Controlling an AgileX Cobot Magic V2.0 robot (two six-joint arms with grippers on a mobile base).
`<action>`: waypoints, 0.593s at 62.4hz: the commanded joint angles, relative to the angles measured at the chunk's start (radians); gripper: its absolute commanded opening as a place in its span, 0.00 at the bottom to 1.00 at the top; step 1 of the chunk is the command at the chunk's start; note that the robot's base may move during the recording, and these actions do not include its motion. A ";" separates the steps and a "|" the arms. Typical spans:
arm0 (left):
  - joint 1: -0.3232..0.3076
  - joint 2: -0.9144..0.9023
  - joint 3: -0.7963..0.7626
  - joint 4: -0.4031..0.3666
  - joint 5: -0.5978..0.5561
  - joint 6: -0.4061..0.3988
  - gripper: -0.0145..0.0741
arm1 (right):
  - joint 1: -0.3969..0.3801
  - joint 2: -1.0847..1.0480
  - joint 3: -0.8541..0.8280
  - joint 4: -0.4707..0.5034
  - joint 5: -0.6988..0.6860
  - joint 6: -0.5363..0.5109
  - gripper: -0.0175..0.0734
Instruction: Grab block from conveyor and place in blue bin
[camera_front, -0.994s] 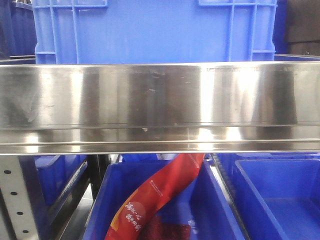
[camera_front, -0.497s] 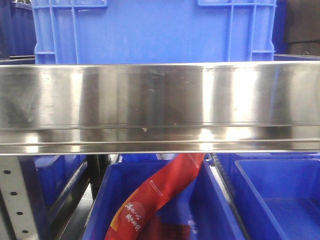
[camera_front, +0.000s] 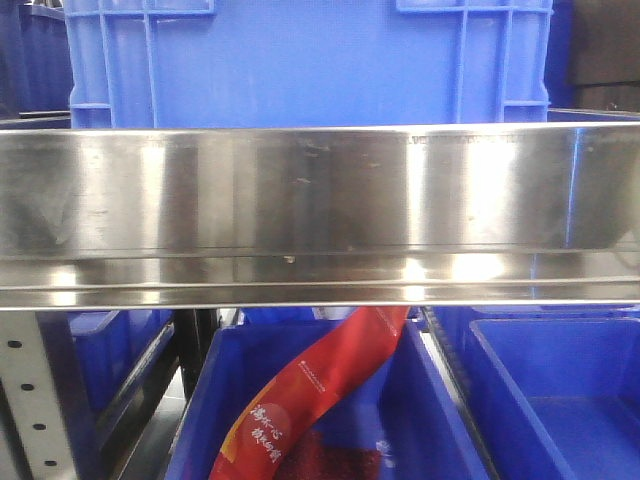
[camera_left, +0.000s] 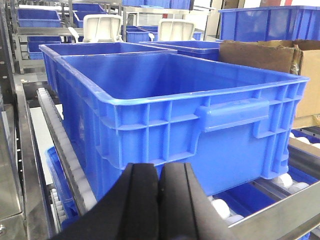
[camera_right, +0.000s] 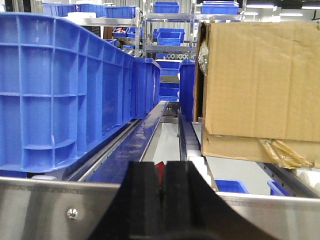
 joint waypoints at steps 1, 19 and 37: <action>0.001 -0.006 0.002 -0.007 -0.020 0.000 0.04 | -0.007 -0.008 0.002 0.005 -0.015 -0.002 0.01; 0.001 -0.006 0.002 -0.007 -0.020 0.000 0.04 | -0.007 -0.008 0.002 0.005 0.021 -0.002 0.01; 0.001 -0.006 0.002 -0.007 -0.020 0.000 0.04 | -0.007 -0.008 0.002 0.005 0.007 -0.002 0.01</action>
